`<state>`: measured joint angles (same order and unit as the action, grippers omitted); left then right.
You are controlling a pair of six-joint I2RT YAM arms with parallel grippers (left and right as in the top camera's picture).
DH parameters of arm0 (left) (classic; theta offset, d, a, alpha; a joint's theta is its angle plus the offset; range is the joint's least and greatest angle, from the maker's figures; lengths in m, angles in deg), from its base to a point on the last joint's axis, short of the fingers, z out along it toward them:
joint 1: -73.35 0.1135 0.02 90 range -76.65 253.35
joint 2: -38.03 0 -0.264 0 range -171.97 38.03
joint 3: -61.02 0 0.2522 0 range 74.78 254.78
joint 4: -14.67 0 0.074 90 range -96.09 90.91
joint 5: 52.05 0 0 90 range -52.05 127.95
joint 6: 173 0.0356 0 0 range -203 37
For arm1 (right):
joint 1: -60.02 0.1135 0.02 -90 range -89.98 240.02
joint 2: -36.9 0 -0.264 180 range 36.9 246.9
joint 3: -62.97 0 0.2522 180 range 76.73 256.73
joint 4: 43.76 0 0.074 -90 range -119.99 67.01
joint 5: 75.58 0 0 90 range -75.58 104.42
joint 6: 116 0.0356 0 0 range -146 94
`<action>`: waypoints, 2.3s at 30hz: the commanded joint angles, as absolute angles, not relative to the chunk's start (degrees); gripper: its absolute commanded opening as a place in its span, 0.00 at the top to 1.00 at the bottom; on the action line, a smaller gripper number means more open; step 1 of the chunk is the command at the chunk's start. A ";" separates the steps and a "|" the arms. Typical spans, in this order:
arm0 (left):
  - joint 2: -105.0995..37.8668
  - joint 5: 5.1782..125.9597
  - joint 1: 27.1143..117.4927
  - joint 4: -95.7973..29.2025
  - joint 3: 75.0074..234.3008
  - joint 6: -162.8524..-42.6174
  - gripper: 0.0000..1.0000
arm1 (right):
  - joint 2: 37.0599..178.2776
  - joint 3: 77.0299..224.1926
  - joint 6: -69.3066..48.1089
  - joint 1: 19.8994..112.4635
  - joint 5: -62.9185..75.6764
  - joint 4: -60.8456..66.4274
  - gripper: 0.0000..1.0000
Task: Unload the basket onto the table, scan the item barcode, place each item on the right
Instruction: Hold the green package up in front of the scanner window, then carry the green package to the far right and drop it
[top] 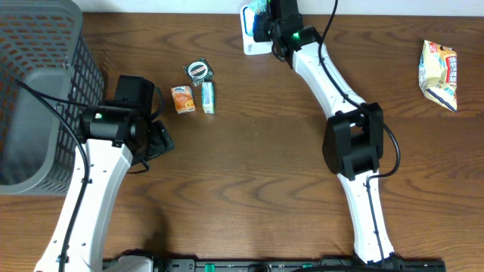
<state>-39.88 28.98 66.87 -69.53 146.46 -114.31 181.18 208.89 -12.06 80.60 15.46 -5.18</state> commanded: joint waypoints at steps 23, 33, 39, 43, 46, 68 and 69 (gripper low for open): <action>-39.94 28.43 67.07 -69.70 146.24 -114.61 0.02 | 179.94 211.30 -18.77 80.95 16.66 -7.89 0.99; -39.94 28.43 67.07 -69.70 146.24 -114.61 0.03 | 170.96 211.30 -20.11 73.71 20.99 4.18 0.99; -39.94 28.43 67.07 -69.70 146.24 -114.61 0.02 | 169.56 211.30 -26.95 67.50 30.41 20.92 0.99; -39.94 28.43 67.07 -69.70 146.24 -114.61 0.02 | 170.15 211.23 -31.82 63.11 30.87 29.18 0.99; -39.94 28.43 67.07 -69.70 146.24 -114.61 0.02 | 170.32 210.71 -32.11 59.88 30.85 33.16 0.99; -39.94 28.43 67.07 -69.70 146.24 -114.59 0.02 | 170.32 205.59 -28.19 49.69 14.72 40.66 0.11; -39.94 28.43 67.07 -69.70 146.24 -114.61 0.02 | 170.30 205.61 -28.17 50.13 11.57 40.33 0.11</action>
<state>-39.88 28.98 66.87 -69.53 146.46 -114.31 170.54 205.79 -29.13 48.58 23.92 40.99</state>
